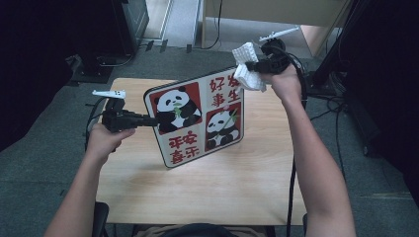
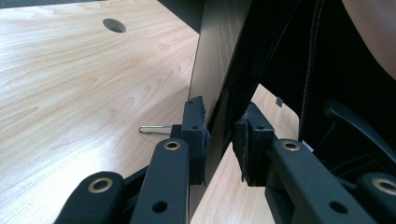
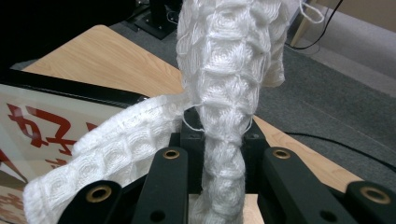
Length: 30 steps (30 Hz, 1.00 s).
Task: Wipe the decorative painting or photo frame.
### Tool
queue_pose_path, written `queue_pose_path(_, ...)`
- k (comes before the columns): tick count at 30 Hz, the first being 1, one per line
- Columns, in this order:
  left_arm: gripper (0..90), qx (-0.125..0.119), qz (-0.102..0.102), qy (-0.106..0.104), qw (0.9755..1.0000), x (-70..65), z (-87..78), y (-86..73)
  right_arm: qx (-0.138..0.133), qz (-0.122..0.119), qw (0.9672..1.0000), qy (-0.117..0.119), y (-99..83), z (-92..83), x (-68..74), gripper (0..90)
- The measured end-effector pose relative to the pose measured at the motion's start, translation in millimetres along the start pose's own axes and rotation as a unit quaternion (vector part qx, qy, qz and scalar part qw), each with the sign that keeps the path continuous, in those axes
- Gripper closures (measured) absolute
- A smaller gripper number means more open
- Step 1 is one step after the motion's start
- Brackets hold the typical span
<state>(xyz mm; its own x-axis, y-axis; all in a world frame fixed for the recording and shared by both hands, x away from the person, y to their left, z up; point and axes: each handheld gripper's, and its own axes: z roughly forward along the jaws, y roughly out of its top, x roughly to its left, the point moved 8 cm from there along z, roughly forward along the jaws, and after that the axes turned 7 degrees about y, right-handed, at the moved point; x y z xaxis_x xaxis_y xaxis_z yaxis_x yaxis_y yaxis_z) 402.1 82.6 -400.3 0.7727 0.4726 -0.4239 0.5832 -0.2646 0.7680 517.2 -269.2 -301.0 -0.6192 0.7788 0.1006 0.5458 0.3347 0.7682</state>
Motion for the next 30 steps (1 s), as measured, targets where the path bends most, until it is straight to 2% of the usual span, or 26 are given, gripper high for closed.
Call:
queue_pose_path(2,75.7,0.0,0.0,0.0,1.0,0.0,0.0,0.0,-0.001,0.002,1.0,0.002,-0.4,-1.7,-1.2,78.1)
queue_pose_path(3,75.7,0.0,0.0,0.0,1.0,0.0,0.1,0.0,-0.006,0.013,0.9999,0.009,-1.3,-7.6,-2.2,78.1)
queue_pose_path(11,75.7,-0.001,-0.001,0.002,1.0,0.0,0.5,0.2,-0.008,0.018,0.9994,0.029,-7.7,-18.3,-2.2,78.2)
queue_pose_path(24,75.7,-0.001,-0.003,0.003,1.0,0.3,0.8,0.3,0.018,0.017,0.9984,0.051,-27.0,-6.4,0.4,78.1)
queue_pose_path(30,75.7,-0.002,-0.003,0.003,1.0,0.3,0.9,0.3,0.02,0.017,0.9981,0.056,-32.3,-2.4,1.3,78.1)
